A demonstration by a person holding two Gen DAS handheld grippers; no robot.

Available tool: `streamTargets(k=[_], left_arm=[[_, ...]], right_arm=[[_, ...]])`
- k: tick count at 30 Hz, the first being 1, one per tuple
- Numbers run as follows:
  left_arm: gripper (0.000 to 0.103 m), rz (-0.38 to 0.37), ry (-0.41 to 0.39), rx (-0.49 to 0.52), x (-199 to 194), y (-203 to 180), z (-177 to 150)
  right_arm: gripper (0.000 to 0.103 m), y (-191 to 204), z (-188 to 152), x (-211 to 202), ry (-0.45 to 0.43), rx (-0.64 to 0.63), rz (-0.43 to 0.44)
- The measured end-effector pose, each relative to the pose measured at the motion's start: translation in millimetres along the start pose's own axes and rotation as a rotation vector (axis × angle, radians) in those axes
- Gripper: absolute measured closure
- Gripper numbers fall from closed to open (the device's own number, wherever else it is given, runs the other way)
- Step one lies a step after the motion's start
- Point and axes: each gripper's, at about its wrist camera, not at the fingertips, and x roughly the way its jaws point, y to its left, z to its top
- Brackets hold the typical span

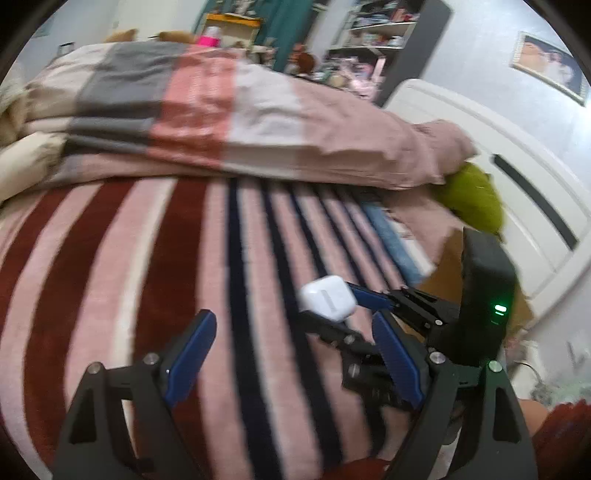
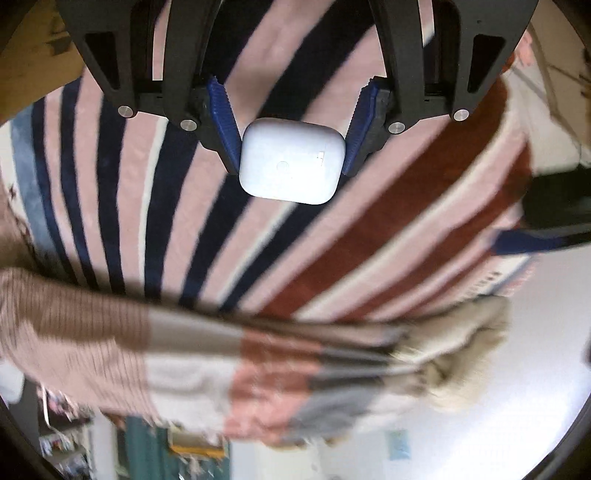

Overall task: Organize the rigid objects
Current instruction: 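Move the right tool to the white earbud case and grasp it, then place the white earbud case into the cardboard box and release it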

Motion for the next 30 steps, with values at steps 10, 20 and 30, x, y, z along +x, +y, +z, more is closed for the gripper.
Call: streamTargets(k=[10, 20, 30], left_arm=[[0.055, -0.203, 0.010, 0.106, 7, -93, 18], [0.061, -0.253, 0.064, 0.232, 45, -184, 29], [0.061, -0.274, 0.157, 0.308, 94, -238, 30]], right_arm=[[0.052, 3, 4, -108, -0.159, -0.088, 0.048], [0.052, -62, -15, -169, -0.183, -0.059, -0.087], [0.052, -125, -35, -183, -0.089, 0.025, -0.186]])
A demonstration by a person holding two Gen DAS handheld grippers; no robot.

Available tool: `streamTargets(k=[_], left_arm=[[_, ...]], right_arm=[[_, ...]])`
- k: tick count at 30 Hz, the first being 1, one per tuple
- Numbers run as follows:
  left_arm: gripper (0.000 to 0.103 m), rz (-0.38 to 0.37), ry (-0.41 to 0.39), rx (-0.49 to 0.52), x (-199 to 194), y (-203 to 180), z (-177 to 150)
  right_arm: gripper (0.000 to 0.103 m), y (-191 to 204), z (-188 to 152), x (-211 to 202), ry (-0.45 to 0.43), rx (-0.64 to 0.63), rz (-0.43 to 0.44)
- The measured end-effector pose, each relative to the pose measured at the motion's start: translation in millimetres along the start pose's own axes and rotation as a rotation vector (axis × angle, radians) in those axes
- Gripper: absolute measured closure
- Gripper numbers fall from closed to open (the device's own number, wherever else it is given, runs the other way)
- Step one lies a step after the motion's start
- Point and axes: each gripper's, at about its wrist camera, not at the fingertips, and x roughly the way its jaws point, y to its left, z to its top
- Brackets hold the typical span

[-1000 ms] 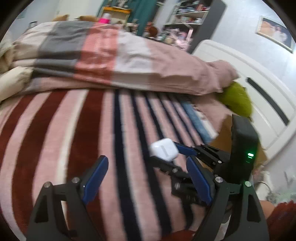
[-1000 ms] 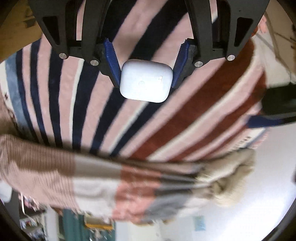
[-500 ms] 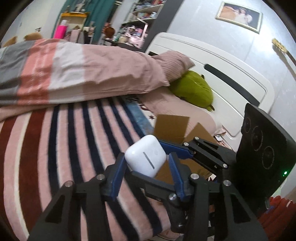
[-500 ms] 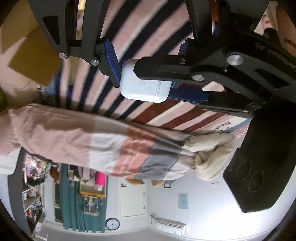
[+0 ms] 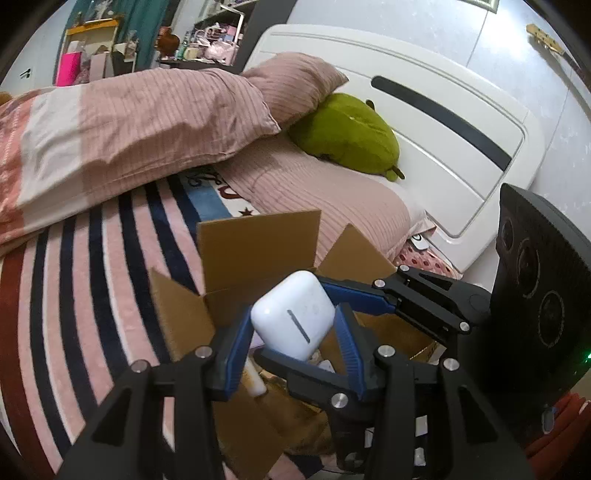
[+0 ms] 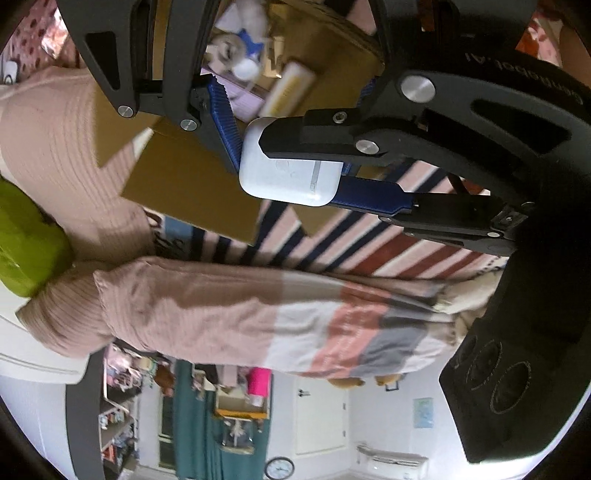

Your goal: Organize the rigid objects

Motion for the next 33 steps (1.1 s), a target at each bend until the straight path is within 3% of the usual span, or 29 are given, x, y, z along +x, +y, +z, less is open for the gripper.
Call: streamTargets(k=[3, 5, 7, 8, 12, 18, 19, 24, 27, 29, 33], left_arm=[[0.056, 0.014, 0.011, 0.013, 7, -4, 2], [0.031, 0.026, 0.005, 0.014, 8, -4, 3], [0.027, 0.037, -0.005, 0.012, 5, -3, 3], [0.026, 0.044, -0.009, 0.011, 2, -2, 3], [0.017, 0.085, -0.033, 0.007, -10, 1, 1], [0.008, 0.179, -0.128, -0.015, -48, 11, -7], [0.002, 0.204, -0.153, -0.021, -58, 14, -10], [0.001, 0.335, -0.218, -0.055, -92, 29, -24], [0.001, 0.442, -0.234, -0.094, -109, 42, -34], [0.001, 0.538, -0.238, -0.121, -119, 52, -41], [0.001, 0.627, -0.250, -0.191, -136, 72, -53]], right_arm=[[0.051, -9, -4, 1, 0.028, 0.024, -0.010], [0.047, -16, -8, 4, 0.057, 0.044, -0.017], [0.033, -19, -10, 6, 0.076, 0.048, -0.031], [0.031, -19, -11, 4, 0.069, 0.050, -0.029], [0.031, -17, -10, 2, 0.066, 0.048, -0.026], [0.031, -11, -8, -2, 0.054, 0.062, 0.001], [0.031, -9, -7, -3, 0.047, 0.061, 0.006], [0.020, 5, 0, -13, -0.012, 0.036, 0.002], [0.014, 11, 3, -16, -0.037, 0.029, -0.012], [0.005, 14, 4, -17, -0.044, 0.034, 0.004], [0.005, 19, 5, -17, -0.051, 0.049, 0.004]])
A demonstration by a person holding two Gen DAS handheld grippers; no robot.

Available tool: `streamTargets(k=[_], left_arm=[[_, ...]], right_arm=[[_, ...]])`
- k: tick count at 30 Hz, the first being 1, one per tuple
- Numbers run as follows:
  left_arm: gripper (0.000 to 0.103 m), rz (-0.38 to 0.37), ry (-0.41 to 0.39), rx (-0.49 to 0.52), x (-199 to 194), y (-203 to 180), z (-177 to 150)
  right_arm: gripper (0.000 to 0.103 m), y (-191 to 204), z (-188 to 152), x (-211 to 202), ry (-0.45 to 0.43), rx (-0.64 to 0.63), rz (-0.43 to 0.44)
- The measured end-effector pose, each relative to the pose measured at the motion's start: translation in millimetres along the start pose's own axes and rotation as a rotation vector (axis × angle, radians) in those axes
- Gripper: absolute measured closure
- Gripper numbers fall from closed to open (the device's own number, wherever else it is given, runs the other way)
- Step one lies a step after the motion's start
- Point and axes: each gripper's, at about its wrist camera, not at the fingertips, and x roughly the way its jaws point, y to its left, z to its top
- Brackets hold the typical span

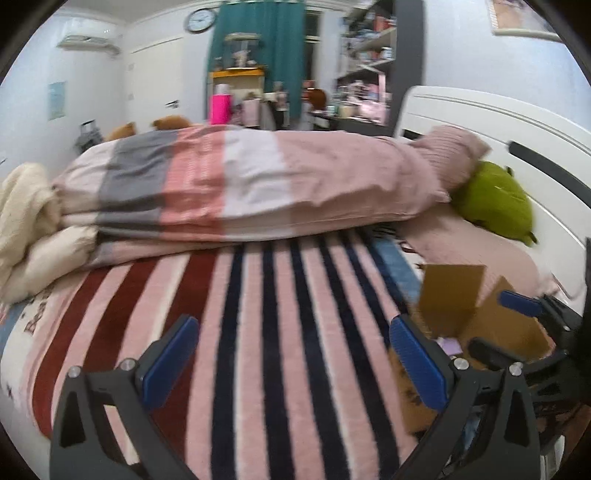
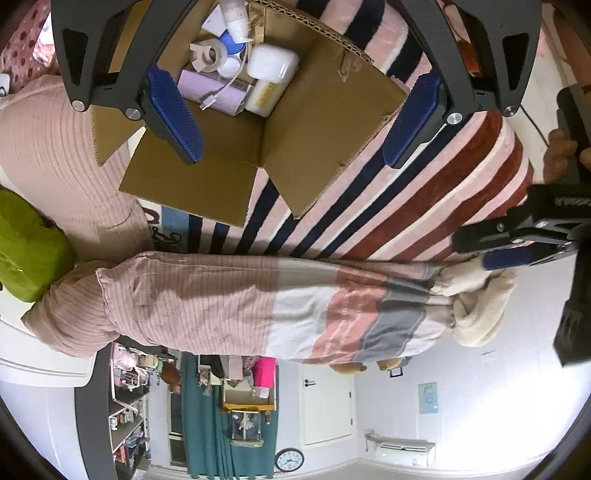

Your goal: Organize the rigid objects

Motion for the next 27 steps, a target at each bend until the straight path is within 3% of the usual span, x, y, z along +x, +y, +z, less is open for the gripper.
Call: streamTargets(k=[6, 27], left_arm=[[0.001, 0.063, -0.012, -0.030, -7, 21, -7], [0.001, 0.073, -0.013, -0.041, -11, 28, -9]], right_arm=[[0.005, 3, 2, -1, -0.008, 0.020, -0.012], [0.005, 10, 5, -14, -0.052, 0.007, -0.011]])
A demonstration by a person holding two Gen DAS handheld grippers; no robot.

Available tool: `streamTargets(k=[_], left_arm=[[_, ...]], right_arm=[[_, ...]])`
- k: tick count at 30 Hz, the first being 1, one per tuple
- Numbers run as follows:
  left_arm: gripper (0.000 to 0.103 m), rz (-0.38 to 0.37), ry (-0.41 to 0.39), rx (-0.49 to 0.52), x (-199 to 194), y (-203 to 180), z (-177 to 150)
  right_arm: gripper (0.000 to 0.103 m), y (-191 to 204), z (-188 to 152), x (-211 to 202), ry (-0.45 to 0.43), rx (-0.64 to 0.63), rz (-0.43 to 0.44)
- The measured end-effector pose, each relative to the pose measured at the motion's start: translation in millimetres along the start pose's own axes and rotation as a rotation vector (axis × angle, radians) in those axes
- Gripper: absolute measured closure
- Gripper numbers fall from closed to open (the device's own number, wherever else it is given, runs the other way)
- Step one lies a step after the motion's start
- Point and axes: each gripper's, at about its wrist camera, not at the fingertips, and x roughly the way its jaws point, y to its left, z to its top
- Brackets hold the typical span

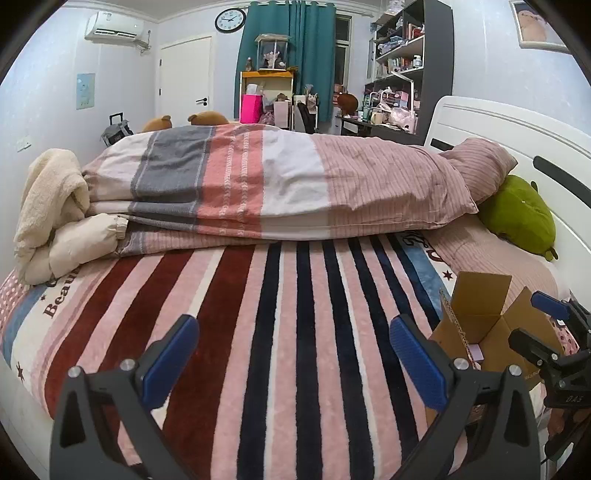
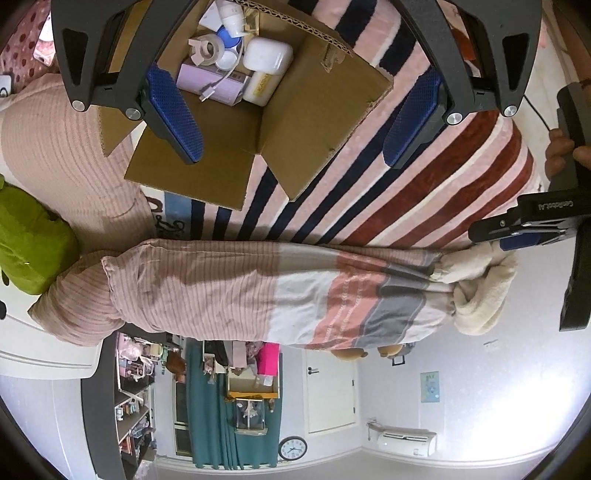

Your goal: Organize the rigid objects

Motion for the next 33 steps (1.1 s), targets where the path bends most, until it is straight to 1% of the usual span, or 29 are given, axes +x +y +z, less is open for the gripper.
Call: streamTargets(k=[33], left_arm=[[0.001, 0.003, -0.002, 0.005, -0.6, -1.6, 1.6]], right_arm=[[0.005, 4.3, -2.8, 0.3, 0.002, -0.002, 0.003]])
